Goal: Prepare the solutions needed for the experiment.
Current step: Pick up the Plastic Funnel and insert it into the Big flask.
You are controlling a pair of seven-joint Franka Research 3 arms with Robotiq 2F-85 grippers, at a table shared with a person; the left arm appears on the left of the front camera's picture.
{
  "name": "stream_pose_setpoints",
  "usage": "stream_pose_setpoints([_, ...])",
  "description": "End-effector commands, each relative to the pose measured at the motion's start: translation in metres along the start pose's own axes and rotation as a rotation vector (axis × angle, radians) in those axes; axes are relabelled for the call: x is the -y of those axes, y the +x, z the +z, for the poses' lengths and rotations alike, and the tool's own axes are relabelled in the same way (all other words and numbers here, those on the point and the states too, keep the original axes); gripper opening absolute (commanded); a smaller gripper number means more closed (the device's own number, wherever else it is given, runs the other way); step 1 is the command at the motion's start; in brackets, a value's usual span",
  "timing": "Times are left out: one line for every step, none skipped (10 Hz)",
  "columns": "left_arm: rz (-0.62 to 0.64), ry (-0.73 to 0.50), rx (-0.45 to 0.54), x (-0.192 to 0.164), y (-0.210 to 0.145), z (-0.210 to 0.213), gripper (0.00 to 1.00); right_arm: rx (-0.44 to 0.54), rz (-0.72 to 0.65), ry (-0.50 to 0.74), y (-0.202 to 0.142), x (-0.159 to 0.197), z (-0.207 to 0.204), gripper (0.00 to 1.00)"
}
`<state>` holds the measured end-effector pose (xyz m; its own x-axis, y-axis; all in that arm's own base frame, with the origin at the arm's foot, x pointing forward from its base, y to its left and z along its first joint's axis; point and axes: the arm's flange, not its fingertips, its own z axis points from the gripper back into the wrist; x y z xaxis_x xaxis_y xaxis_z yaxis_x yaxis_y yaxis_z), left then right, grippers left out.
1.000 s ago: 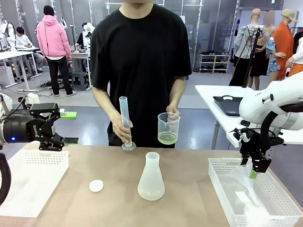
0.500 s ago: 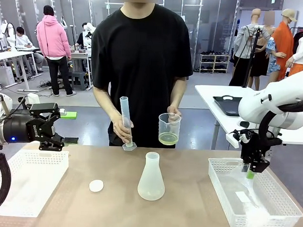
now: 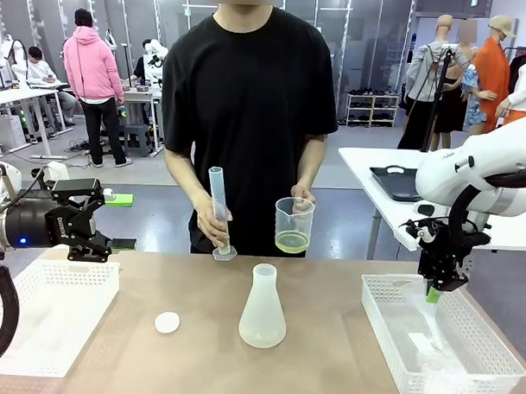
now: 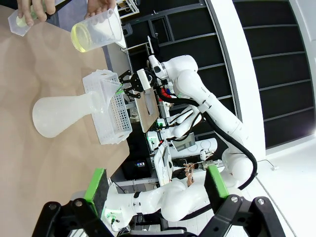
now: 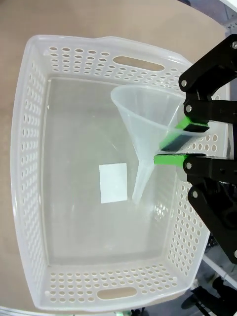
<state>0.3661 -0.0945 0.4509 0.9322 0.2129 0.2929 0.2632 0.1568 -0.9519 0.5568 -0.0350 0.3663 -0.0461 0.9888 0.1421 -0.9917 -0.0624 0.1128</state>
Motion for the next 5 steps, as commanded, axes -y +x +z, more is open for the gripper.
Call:
stream_pose_setpoints([0.013, -0.018, 0.007, 0.003, 0.0, -0.002, 1.0, -0.019, 0.021, 0.015, -0.001, -0.004, -0.002, 0.0])
stream_pose_setpoints([0.013, -0.018, 0.007, 0.003, 0.0, -0.002, 1.0, -0.023, 0.009, -0.031, 0.003, -0.012, 0.007, 0.0])
stream_pose_setpoints([0.013, -0.018, 0.007, 0.003, 0.0, -0.002, 1.0, -0.023, 0.023, -0.103, 0.011, -0.026, 0.022, 0.0])
stream_pose_setpoints([0.013, -0.018, 0.007, 0.003, 0.0, -0.002, 1.0, -0.021, 0.034, -0.171, 0.019, -0.039, 0.035, 0.0])
stream_pose_setpoints([0.013, -0.018, 0.007, 0.003, 0.0, -0.002, 1.0, -0.035, 0.021, -0.241, 0.027, -0.052, 0.047, 0.0])
